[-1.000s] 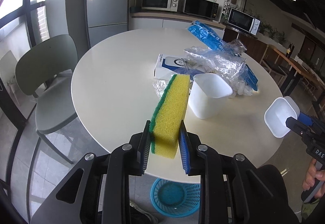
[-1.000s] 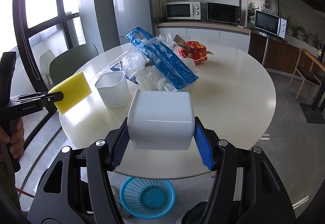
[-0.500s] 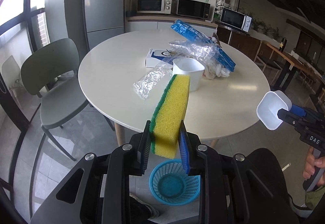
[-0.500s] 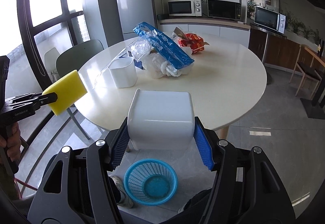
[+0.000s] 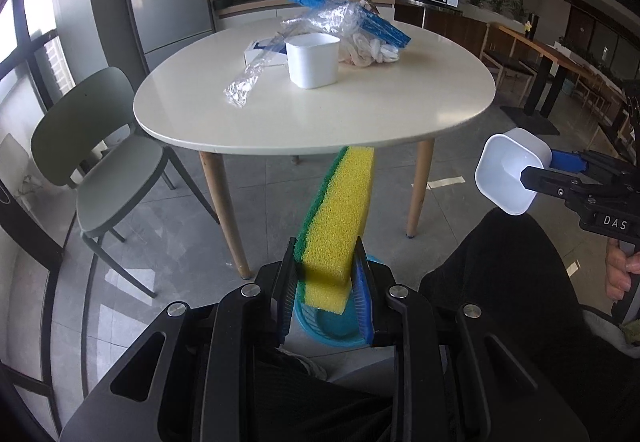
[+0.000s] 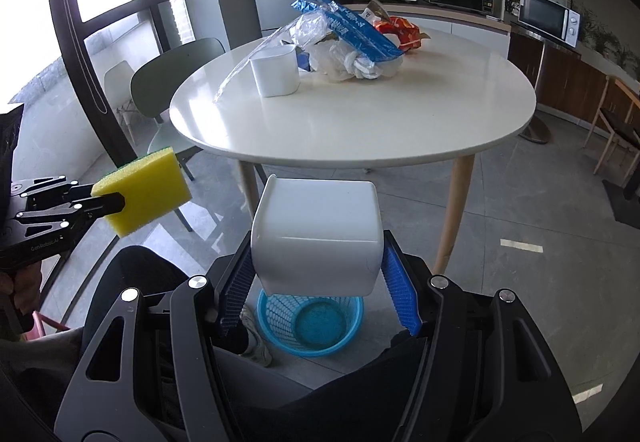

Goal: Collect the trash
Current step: 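Carry the sponge and white cup down over the blue wastebasket with both tools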

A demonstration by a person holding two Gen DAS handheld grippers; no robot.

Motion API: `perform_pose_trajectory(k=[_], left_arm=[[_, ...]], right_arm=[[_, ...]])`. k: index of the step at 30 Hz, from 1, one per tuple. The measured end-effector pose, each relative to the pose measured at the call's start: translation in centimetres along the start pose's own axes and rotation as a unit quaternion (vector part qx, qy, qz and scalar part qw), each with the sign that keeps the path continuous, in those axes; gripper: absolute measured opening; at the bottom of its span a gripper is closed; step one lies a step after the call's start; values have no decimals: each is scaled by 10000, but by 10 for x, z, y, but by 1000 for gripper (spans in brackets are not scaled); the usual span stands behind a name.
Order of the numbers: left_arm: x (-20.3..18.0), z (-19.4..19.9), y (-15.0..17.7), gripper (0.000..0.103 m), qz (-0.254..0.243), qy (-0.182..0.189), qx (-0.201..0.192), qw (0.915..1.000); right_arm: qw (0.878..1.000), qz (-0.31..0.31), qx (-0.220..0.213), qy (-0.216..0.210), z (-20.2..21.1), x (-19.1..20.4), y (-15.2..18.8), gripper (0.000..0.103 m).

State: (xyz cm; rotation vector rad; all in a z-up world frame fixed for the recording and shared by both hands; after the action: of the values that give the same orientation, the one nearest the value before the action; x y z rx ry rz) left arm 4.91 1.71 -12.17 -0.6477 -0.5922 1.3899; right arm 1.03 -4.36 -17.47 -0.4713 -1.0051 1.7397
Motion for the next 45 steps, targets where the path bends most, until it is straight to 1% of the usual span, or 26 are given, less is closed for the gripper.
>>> perform_pose_trajectory(k=[5, 11, 16, 24, 32, 36, 41, 45], left_arm=[[0, -28, 32, 24, 222, 105, 432, 9988], [-1, -59, 56, 24, 436, 172, 789, 9958], [0, -83, 72, 24, 532, 169, 1074, 9926], [4, -125, 101, 24, 672, 56, 1485, 9866], [10, -160, 116, 24, 829, -11, 1800, 9802], [11, -184, 128, 24, 849, -69, 2033, 9754], [14, -209, 136, 25, 1143, 53, 2261, 9673], [14, -226, 139, 25, 1159, 28, 2367, 9646]], right_arm=[[9993, -69, 345, -130, -23, 5, 26, 57], [9972, -159, 708, -187, -52, 3, 51, 57], [9947, -218, 987, -194, -78, 1, 70, 57], [9885, -360, 1451, -214, -122, 0, 96, 57], [9804, -487, 1899, -213, -163, -4, 117, 57], [9770, -488, 2068, -154, -185, -6, 126, 57], [9691, -705, 2354, -228, -209, -7, 140, 57], [9640, -791, 2531, -195, -230, -7, 149, 57]])
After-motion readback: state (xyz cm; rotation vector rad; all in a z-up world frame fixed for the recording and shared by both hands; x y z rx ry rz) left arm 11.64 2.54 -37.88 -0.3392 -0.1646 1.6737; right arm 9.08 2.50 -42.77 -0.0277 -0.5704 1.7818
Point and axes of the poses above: each gripper's, at about its wrist camera, not at the fingertips, and z roughly against the way its jaws point, x to its left, y to its underside, the point moved 9 cm from there along -z, roughly the way its jaws point, and after that the axes turned 6 degrees about -x, right-handed, at the moved point
